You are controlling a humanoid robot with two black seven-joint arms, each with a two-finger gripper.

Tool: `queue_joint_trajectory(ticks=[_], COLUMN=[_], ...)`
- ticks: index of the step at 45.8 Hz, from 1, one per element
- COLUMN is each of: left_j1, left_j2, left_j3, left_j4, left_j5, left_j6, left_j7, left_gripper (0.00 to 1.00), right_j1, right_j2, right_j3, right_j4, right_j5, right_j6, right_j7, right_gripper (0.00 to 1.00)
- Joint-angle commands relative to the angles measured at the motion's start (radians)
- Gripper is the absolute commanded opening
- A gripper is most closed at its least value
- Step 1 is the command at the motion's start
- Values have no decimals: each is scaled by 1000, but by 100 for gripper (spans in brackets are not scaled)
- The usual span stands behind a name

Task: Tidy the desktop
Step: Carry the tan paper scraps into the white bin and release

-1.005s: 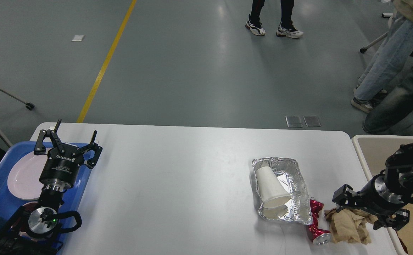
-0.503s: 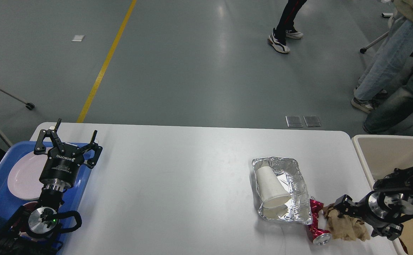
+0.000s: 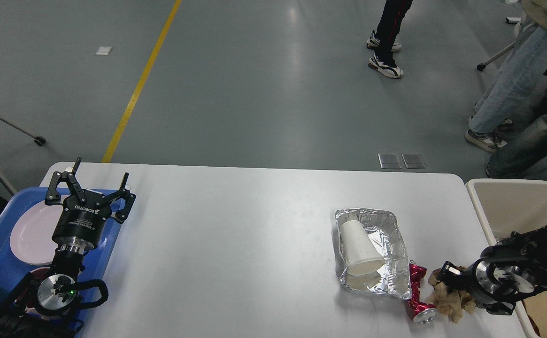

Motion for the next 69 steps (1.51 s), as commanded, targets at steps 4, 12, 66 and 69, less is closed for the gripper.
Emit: queue_joint_trajectory(ticks=[4, 12, 66, 69], left_j1=[0, 0, 0, 0], left_j2=[0, 0, 0, 0], left_j3=[0, 0, 0, 0], left_j4=[0, 0, 1, 0], left_j5=[0, 0, 0, 0], left_j6=[0, -2, 0, -2], left_j7=[2, 0, 0, 0], left_gripper=[96, 97, 97, 97], right_j1=[5, 5, 1128, 1127], right_j2=[0, -3, -70, -74], right_j3=[0, -5, -735, -747], right_j4=[-2, -5, 498, 495], right_j5=[29, 57, 207, 207], right_j6=[-2, -4, 573, 555], right_j7=[-3, -4, 5, 5], right_gripper=[0, 0, 0, 0])
